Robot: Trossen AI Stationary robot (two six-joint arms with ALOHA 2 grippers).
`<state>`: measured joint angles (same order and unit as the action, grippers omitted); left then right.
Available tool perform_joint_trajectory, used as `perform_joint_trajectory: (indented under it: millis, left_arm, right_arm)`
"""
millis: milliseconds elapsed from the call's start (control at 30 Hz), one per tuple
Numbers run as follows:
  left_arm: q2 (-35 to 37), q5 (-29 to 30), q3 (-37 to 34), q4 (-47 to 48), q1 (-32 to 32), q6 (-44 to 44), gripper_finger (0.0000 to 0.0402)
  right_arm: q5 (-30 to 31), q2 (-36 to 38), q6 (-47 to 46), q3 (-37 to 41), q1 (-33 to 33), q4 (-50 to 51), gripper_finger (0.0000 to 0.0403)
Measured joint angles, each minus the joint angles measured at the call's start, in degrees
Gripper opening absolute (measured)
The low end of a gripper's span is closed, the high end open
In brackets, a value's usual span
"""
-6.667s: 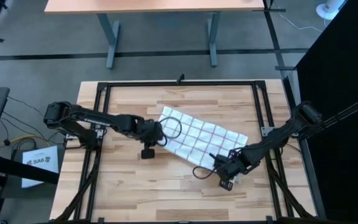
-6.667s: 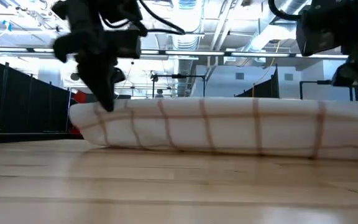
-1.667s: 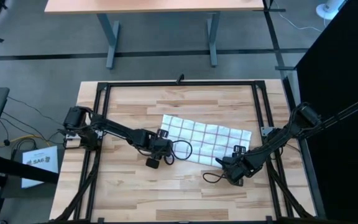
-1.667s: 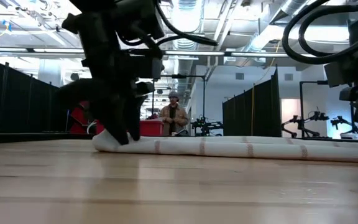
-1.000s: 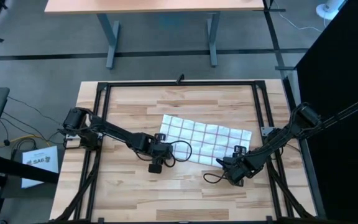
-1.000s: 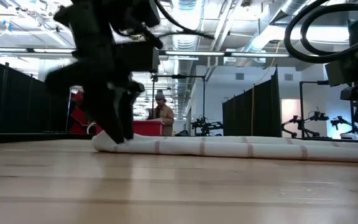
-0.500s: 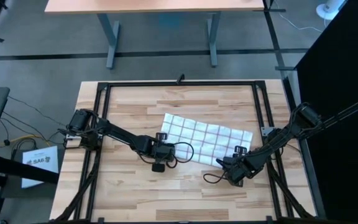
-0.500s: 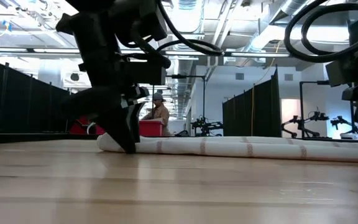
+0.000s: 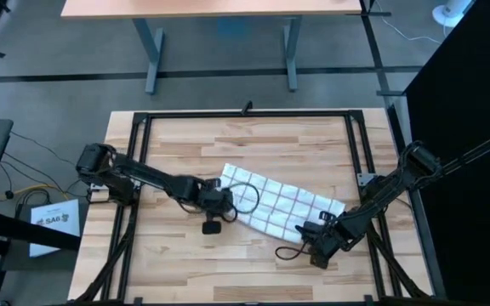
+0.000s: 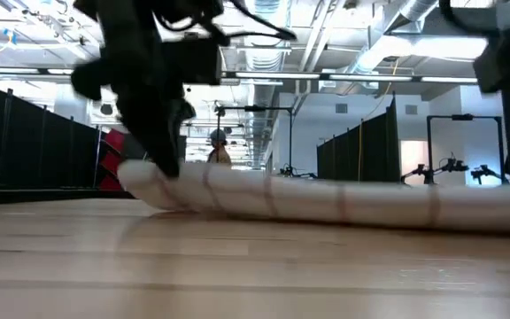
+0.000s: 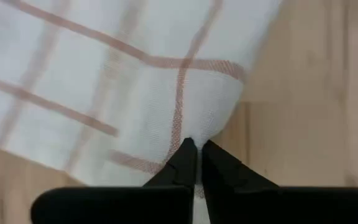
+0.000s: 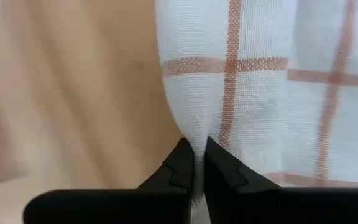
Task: Roll towel
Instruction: Roll the white checkered towel
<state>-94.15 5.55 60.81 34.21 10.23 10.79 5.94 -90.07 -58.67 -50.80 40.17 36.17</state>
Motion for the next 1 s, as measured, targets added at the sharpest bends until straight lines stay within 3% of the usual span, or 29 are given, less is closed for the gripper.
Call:
perform_joint_trajectory:
  millis: [267,600,867,1000]
  left_arm:
    - [6.5,-6.9,0.1,-0.9,-11.0,-5.0,0.0]
    - [0.3,-16.4,0.2,-7.5,-24.3,-16.3,0.0]
    - [-5.5,-19.0,0.4,-12.1,-30.2,-23.7,0.0]
    - [-3.8,-19.6,4.0,-7.2,-31.6,-25.8,0.0]
  right_arm:
    - [0.1,0.1,-1.8,-6.9,-1.4,10.1,0.001]
    - [4.1,0.9,-7.6,-6.9,-5.8,27.0,0.001]
    - [5.4,1.0,-14.8,1.2,-10.5,27.3,0.001]
    - [5.9,5.0,-15.0,0.8,-11.9,25.6,0.001]
